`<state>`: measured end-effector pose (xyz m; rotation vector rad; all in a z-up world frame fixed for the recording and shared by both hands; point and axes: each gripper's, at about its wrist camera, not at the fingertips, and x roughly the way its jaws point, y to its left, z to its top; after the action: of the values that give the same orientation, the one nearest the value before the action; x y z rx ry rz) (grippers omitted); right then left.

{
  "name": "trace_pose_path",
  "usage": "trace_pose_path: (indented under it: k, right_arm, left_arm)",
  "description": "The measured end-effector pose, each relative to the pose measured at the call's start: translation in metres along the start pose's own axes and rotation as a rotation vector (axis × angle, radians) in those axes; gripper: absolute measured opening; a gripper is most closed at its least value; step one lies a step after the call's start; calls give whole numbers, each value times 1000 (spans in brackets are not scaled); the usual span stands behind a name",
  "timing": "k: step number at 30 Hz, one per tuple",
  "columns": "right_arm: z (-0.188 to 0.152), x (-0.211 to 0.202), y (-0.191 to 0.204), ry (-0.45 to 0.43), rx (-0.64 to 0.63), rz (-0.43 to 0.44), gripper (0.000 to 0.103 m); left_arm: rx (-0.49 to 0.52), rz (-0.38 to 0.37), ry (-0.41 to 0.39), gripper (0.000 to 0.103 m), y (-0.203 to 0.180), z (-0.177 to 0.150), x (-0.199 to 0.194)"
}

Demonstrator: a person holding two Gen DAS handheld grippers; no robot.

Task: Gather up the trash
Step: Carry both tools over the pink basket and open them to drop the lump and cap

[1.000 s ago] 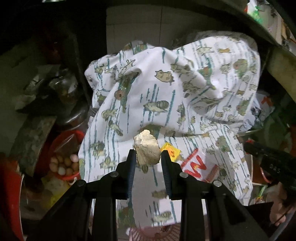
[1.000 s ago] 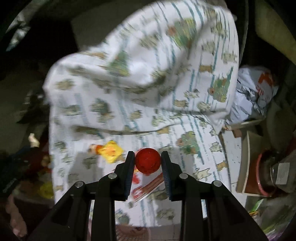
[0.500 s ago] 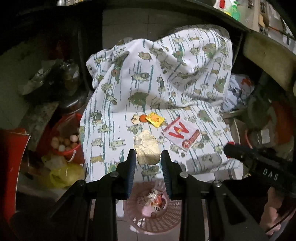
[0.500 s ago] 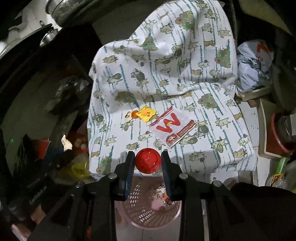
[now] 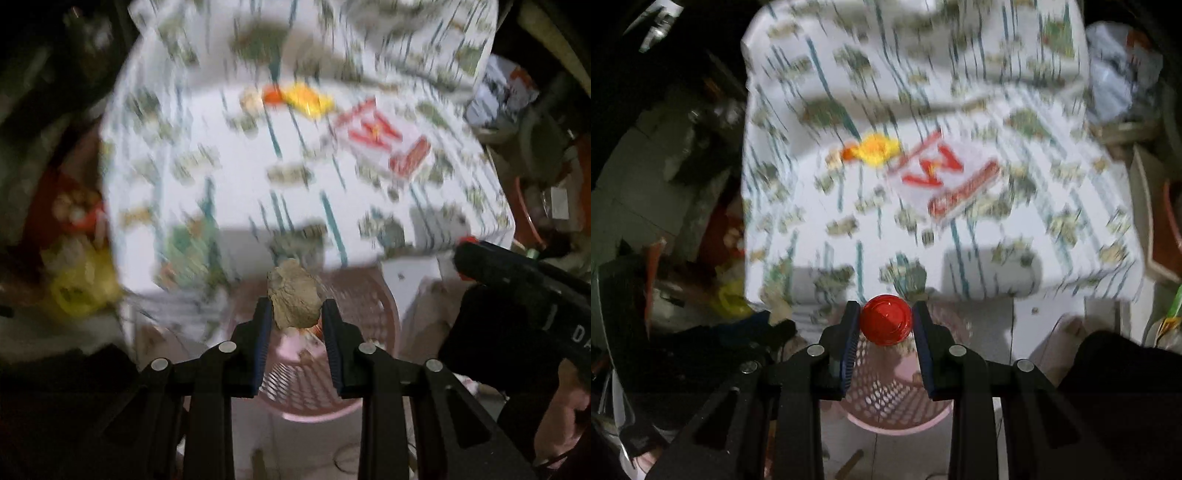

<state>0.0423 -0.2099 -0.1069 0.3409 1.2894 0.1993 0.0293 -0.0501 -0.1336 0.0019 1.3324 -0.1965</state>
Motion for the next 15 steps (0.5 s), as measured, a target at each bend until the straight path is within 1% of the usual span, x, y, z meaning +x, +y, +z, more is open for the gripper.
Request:
trace_pose_path:
  k: [3,5,7,8,11,12,15]
  right_arm:
    - [-3,26,-7,43,17,7,31]
    - [-5,45,-14,72,36,-1,31]
    - [-6,61,-21,101,60,-1,31]
    - [-7,67,-24,112,71,6,31]
    - [-9,83,-31,150,112,45,31]
    - [-11,88,-33,164,114,59,31]
    - [-13,93,-33,181,103,53,31]
  left_arm:
    - [7,-26,52,27,-1,-7,25]
    - [26,-7,95,27,-2,-9,42]
    - [-4,-21,153,27,3,-10,58]
    - [-12,-16,167,27,6,-10,64]
    - [7,33,193,27,9,-14,76]
    - [5,32,199,27,9,-16,78]
    - [16,21,222,27,5,-17,80]
